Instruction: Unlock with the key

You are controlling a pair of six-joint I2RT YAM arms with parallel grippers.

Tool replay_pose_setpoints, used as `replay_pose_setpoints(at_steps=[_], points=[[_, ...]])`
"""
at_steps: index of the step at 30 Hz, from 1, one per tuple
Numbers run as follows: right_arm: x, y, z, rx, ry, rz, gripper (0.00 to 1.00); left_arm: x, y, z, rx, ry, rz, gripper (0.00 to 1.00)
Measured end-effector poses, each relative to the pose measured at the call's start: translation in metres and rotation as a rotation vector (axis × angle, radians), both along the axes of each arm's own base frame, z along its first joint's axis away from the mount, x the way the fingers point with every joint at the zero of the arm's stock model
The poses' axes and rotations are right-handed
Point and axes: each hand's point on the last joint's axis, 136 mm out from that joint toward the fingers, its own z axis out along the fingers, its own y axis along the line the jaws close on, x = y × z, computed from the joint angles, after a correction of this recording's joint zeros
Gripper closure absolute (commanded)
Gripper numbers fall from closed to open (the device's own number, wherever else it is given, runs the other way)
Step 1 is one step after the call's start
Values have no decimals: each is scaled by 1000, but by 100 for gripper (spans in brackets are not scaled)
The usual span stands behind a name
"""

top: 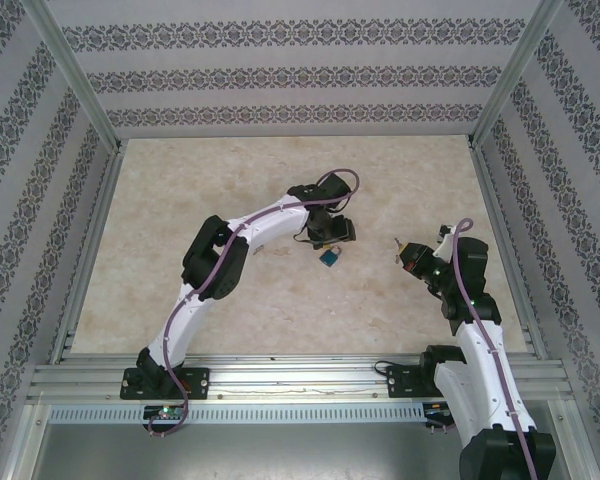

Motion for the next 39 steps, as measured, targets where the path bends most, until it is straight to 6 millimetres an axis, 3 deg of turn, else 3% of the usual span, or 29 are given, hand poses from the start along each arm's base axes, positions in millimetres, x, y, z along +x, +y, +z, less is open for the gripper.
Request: replay_pose_setpoints(at_steps=[4,11,19,28,39], points=[[0,0,-1,1,3,1,100,-6,8,0,23,2,-3,39],[-1,1,-4,9,14,3,100,-9,18,20,76,-54,-100,34],[-2,1,-4,21,15,-1,100,-3,11,47,109,-128,-318,34],[-2,2,-2,21,8,-1,100,-20,21,12,195,-70,-573,30],[-2,1,-2,21,9,-1,100,-35,12,4,211,-79,-693,34]])
